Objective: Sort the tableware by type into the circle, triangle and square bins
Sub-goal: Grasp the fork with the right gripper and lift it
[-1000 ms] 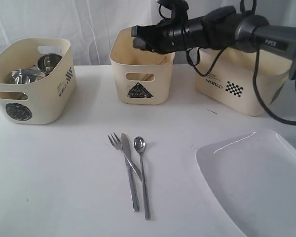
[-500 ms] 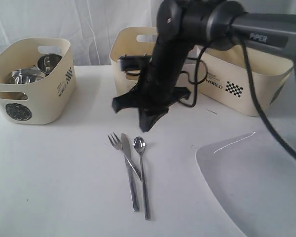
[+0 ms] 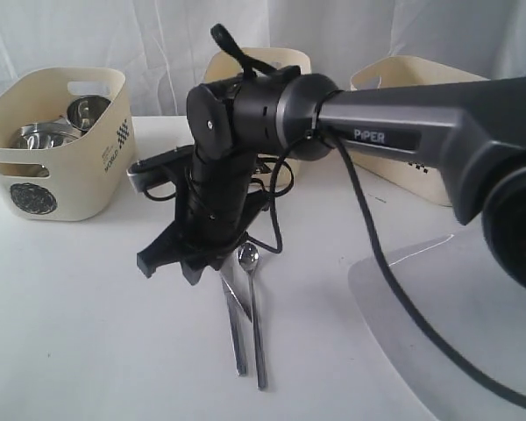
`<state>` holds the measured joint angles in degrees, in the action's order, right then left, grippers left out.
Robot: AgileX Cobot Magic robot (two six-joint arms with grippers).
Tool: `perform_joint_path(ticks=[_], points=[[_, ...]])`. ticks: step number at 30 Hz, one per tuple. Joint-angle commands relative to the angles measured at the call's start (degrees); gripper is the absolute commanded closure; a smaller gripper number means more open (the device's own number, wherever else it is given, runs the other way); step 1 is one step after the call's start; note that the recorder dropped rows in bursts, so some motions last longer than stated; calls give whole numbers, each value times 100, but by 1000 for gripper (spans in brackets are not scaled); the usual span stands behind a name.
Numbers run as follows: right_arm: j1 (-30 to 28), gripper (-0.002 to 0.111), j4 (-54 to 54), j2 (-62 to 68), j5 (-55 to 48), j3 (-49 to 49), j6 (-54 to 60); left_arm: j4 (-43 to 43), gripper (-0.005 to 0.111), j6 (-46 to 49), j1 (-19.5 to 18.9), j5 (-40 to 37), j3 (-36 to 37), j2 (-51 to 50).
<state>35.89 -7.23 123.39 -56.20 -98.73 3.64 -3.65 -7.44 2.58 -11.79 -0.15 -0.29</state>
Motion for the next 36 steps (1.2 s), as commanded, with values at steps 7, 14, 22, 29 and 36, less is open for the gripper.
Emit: perform_joint_path(ticks=[7,14,22,29,36], points=[[-56,64,424,517,64,10,-83,53,107,14,-12,0,15,29],[-56,71,428,668,100,10,-85,53,107,14,-12,0,15,29],[-56,85,491,679,248,-1,-85,53,107,14,-12,0,15,29],[-56,67,723,617,246,2,-85,53,107,14,-12,0,15,29],[-56,108,723,694,349,-8,-85,53,107,14,-12,0,15,29]])
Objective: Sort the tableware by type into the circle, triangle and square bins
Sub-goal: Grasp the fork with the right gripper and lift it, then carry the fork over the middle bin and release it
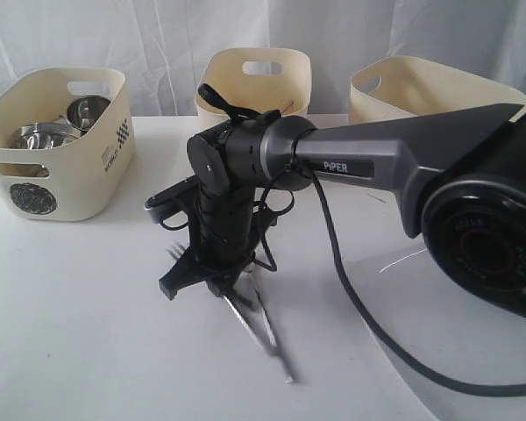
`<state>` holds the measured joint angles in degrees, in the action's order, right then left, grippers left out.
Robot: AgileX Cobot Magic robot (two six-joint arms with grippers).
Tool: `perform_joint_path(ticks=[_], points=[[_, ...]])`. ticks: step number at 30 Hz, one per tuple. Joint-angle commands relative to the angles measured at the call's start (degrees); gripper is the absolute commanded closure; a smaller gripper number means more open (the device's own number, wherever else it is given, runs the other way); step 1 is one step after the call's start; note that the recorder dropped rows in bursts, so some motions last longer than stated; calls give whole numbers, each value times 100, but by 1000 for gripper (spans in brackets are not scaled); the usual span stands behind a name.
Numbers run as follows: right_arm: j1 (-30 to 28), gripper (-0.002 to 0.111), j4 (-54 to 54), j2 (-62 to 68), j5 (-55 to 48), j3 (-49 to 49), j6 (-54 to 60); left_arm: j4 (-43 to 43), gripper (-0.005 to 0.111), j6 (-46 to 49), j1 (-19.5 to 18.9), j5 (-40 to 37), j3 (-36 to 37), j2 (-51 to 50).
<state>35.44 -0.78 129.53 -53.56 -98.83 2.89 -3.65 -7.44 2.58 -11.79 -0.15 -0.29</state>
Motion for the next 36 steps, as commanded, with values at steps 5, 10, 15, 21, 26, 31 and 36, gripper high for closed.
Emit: perform_joint_path(ticks=[5,10,15,21,26,31,36], points=[[-11,108,78,-155,270,-297,-10,53,107,14,-12,0,15,29],[-11,108,-8,-266,342,-717,-183,53,107,14,-12,0,15,29],[-11,108,-776,-349,169,-967,-142,53,107,14,-12,0,15,29],[-159,108,-825,-911,1016,-1187,-351,53,107,14,-12,0,15,29],[-707,108,-825,-1281,1875,-1187,-480,53,107,14,-12,0,15,29],[-1261,108,-825,-1283,2349,-1166,-456,53,107,14,-12,0,15,29],[-1607,108,-707,-1157,3624,-813,-379,53,107,14,-12,0,15,29]])
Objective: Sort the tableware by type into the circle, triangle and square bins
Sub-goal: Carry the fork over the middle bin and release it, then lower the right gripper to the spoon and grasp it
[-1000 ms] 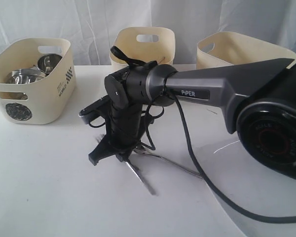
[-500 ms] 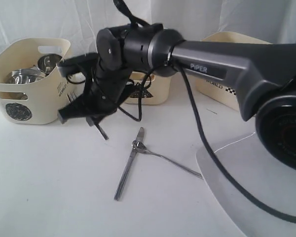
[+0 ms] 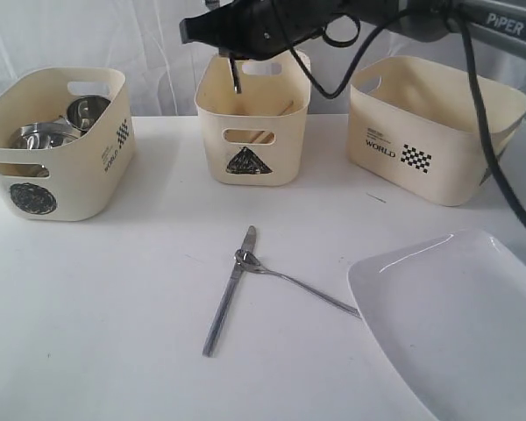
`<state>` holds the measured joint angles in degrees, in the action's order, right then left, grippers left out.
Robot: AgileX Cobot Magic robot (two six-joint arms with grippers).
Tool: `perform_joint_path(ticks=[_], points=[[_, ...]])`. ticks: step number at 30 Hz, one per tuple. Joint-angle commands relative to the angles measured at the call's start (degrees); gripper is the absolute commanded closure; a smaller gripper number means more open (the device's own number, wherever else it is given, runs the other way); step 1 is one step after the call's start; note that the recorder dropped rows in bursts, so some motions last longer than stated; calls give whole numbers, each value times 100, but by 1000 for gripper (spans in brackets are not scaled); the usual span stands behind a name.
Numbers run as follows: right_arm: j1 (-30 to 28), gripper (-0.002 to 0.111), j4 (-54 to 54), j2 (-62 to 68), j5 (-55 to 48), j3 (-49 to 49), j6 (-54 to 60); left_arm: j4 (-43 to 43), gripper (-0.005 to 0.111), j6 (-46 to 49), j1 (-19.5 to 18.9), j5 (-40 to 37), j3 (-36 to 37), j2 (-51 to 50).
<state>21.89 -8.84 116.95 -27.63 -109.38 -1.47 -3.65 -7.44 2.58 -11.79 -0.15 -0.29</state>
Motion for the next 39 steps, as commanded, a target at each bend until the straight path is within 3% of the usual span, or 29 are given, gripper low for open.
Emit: perform_joint_path(ticks=[1,7,12,15,19,24,29,34,39], points=[[-296,108,109,179,1393,279,83,53,107,14,-12,0,15,29],[-442,106,107,1014,3389,270,147,53,107,14,-12,0,15,29],[-516,78,107,1540,3417,249,147,53,107,14,-12,0,15,29],[-535,67,107,1561,2946,249,186,53,107,14,-12,0,15,29],[-535,66,122,1161,1946,249,269,53,107,14,-12,0,15,29],[-535,71,326,346,-885,249,1303,53,107,14,-12,0,15,29],[-484,77,-224,134,-3843,283,3316,53,107,14,-12,0,15,29],[-361,76,-535,293,-3945,809,3685,53,107,14,-12,0,15,29],[-257,61,-508,455,-3869,1404,4049,53,107,14,-12,0,15,29]])
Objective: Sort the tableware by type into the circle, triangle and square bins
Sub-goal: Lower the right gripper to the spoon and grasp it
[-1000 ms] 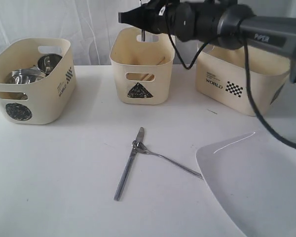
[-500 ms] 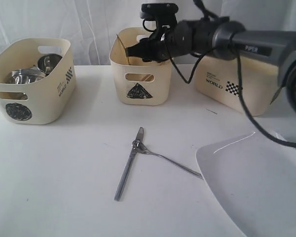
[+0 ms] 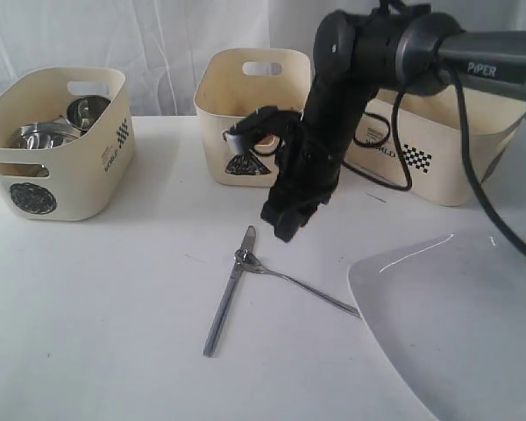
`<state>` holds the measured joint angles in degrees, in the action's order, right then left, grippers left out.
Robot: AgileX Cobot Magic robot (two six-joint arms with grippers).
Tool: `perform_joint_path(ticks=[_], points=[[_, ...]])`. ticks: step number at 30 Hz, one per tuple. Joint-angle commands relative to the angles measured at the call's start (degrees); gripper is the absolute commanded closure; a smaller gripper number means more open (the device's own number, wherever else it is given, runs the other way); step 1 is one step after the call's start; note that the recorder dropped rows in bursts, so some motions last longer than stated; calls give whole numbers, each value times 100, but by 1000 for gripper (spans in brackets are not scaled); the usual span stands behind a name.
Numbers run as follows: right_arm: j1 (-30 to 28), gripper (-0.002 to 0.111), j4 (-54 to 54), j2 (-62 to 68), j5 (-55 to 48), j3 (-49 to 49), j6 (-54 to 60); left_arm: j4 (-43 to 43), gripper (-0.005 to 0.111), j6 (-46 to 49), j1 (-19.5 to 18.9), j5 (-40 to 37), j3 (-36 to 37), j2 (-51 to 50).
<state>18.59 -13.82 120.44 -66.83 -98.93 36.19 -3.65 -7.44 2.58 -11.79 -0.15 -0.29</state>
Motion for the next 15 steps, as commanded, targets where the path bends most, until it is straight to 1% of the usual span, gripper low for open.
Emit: perform_joint_path(ticks=[1,3,11,13,15], points=[[75,58,-10,118,113,423,283,53,107,14,-12,0,15,29],[118,56,-28,177,281,503,283,53,107,14,-12,0,15,29],[270,56,-55,622,384,642,283,53,107,14,-12,0,15,29],[310,58,15,714,440,642,253,53,107,14,-12,0,15,29],[362,62,204,809,531,642,160,53,107,14,-12,0,15,29]])
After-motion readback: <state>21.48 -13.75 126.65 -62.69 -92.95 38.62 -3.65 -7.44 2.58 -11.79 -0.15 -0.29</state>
